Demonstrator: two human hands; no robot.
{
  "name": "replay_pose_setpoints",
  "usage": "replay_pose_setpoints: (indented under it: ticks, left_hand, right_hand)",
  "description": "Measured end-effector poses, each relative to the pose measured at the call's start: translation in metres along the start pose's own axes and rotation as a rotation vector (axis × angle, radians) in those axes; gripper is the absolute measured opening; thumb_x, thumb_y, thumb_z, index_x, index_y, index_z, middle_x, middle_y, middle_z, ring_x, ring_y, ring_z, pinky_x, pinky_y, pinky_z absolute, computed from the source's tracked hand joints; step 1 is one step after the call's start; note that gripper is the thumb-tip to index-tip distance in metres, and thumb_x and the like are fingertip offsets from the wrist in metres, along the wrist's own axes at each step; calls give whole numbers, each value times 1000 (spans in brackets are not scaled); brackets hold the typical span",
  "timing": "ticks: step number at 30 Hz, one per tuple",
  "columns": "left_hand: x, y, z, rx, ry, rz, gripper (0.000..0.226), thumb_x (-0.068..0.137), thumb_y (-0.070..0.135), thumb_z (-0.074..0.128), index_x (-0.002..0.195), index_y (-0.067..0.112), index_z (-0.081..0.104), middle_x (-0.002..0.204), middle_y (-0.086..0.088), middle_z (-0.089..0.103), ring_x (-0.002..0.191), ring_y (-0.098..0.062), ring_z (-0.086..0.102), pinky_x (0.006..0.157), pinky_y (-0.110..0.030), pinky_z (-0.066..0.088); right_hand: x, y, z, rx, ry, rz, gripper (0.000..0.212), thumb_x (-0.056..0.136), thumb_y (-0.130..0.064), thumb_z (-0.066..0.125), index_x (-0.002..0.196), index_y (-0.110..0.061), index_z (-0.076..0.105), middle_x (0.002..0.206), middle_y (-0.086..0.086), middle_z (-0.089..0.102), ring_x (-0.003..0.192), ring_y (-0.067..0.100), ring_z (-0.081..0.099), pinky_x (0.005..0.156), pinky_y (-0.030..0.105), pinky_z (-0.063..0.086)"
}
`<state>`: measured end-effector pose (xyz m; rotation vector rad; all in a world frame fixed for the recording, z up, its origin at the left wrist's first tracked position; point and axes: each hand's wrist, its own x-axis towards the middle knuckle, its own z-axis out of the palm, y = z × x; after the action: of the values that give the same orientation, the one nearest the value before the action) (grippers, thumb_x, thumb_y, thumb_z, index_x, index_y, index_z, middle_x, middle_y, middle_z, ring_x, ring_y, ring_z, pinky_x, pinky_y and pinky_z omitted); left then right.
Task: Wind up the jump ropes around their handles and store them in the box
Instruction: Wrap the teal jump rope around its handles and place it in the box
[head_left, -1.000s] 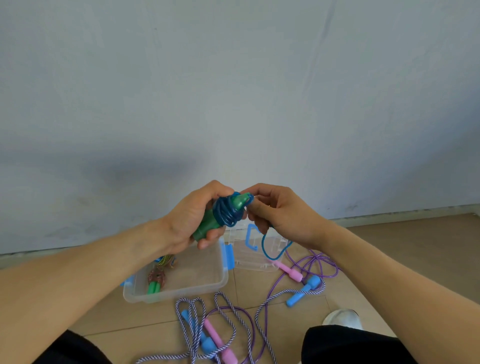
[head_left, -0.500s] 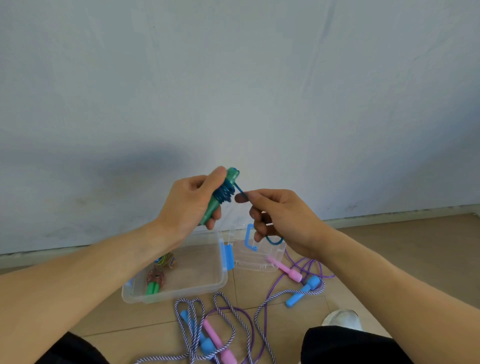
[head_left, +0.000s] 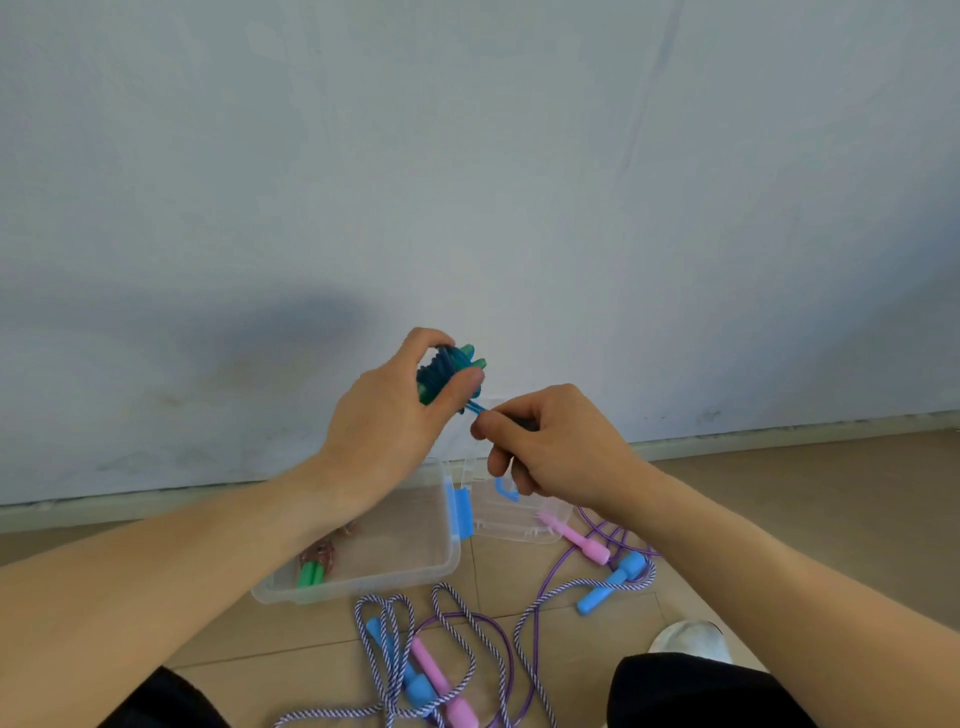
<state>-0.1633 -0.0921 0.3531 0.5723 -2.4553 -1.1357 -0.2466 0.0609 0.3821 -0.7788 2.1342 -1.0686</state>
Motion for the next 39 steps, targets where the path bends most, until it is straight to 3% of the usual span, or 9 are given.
replay_pose_setpoints:
  ticks: [5,9,11,15,18,22,26,34,39]
  left_hand:
    - [-3,3,11,170,-48,105,46,95,48,52,131,30,31,65,7,51,51,-11,49,49,-22,35]
    - [-7,-3,21,425,-10,251,61,96,24,61,135,31,14,84,-4,50,67,-23,49,67,-34,42]
    - [-12,-4,27,630,26,384,78,84,11,69,141,23,17,83,-7,46,67,-24,44,65,-38,41]
    - [-24,1,36,714,59,449,107,59,6,78,148,9,17,85,-11,47,70,-25,42,64,-37,38]
    - [-27,6,37,724,75,486,105,59,5,77,147,6,19,87,-13,49,72,-27,45,65,-38,39]
    - [-27,13,31,687,70,545,89,62,3,78,139,15,33,87,-9,50,73,-25,49,74,-38,39]
    - [-19,16,18,666,99,616,77,74,13,76,140,23,38,84,-6,51,68,-24,51,81,-39,36]
    - [-12,20,-2,397,11,503,84,84,46,67,152,39,19,91,3,50,68,-18,50,63,-28,44]
    - [-9,18,-9,-220,-169,41,81,64,61,77,133,37,44,92,8,61,76,-13,64,71,-22,51]
  right_hand:
    - [-1,1,2,-52,43,-14,32,100,-29,53,86,-7,73,60,-6,64,40,3,47,48,16,40]
    - [0,1,-1,65,109,43,38,99,-24,50,85,7,67,55,1,49,48,15,35,50,26,32]
    - [1,2,-2,115,123,78,39,98,-22,47,90,14,60,62,7,40,52,16,26,49,28,25]
    - [-1,0,-6,239,105,132,29,97,-27,42,84,-7,59,60,2,34,47,13,22,46,26,22]
    - [-3,-3,-11,299,94,133,44,96,-48,40,79,-10,56,55,-5,33,43,11,23,43,24,24]
    - [-5,1,-10,238,152,78,62,91,-68,38,56,-17,44,53,-4,25,46,14,21,46,27,22]
    - [-6,0,-12,422,140,64,55,95,-61,42,76,-10,53,49,-9,27,45,12,21,45,24,24]
    - [-1,2,-15,602,132,-8,48,102,-44,41,62,-19,38,55,-4,19,49,13,14,46,25,17]
    - [-2,3,-12,409,144,-35,44,104,-30,37,62,-21,24,53,-5,21,50,15,14,45,27,20]
